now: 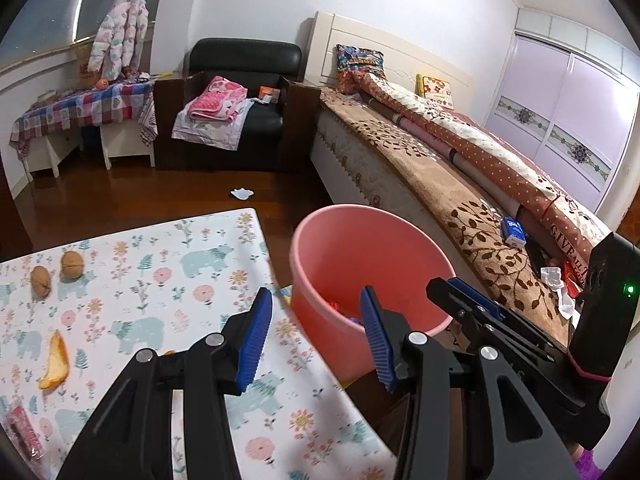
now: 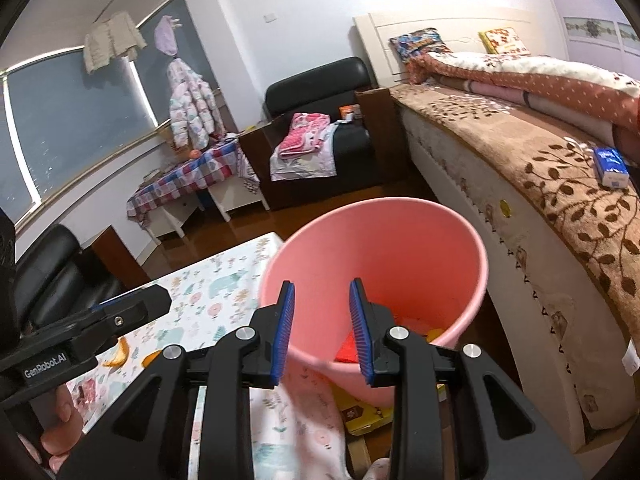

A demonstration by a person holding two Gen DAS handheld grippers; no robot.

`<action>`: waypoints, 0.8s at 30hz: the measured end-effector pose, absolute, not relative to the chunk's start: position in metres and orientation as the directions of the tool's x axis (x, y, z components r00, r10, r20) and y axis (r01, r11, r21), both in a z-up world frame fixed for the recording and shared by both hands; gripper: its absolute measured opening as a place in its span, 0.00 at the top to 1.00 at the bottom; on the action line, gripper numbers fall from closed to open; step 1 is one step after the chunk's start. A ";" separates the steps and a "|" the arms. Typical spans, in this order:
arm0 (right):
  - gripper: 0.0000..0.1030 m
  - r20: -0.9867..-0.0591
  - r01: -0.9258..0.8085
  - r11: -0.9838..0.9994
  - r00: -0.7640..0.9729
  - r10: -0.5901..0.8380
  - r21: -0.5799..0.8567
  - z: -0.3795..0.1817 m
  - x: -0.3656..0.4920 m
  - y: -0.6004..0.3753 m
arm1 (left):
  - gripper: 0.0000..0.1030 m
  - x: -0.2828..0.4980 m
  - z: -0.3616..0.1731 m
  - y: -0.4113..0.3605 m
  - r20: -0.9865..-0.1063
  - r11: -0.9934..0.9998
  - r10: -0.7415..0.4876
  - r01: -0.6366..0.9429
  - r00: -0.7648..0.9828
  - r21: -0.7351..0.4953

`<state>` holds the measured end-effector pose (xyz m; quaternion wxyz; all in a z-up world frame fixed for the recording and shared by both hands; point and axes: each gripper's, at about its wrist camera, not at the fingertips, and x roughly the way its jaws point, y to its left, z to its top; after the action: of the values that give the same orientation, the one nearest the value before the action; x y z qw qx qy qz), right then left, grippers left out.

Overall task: Collect trash
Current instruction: 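Move both open tools back over the remaining items on the table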

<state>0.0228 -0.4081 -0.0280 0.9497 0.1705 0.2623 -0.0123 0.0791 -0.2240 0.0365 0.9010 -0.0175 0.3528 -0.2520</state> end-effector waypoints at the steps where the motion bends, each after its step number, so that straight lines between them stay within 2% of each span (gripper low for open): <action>1: 0.72 -0.502 0.113 0.942 0.862 0.066 0.317 -0.028 0.023 -0.408 | 0.56 0.077 0.037 -0.219 -0.624 0.874 -0.464 0.438 0.629 -0.209; 13: 0.72 -0.516 0.033 0.958 0.848 0.124 0.285 -0.020 0.014 -0.363 | 0.54 0.063 0.055 -0.155 -0.587 0.911 -0.404 0.368 0.701 -0.188; 24: 0.72 -0.555 -0.113 0.965 0.800 0.230 0.237 -0.021 0.009 -0.315 | 0.54 0.053 0.067 -0.051 -0.574 0.975 -0.222 0.188 0.789 -0.118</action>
<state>0.0089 -0.3149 -0.0208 0.9437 0.0965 0.3032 0.0911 0.0525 -0.0513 0.0674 0.9453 -0.0273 0.3065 -0.1084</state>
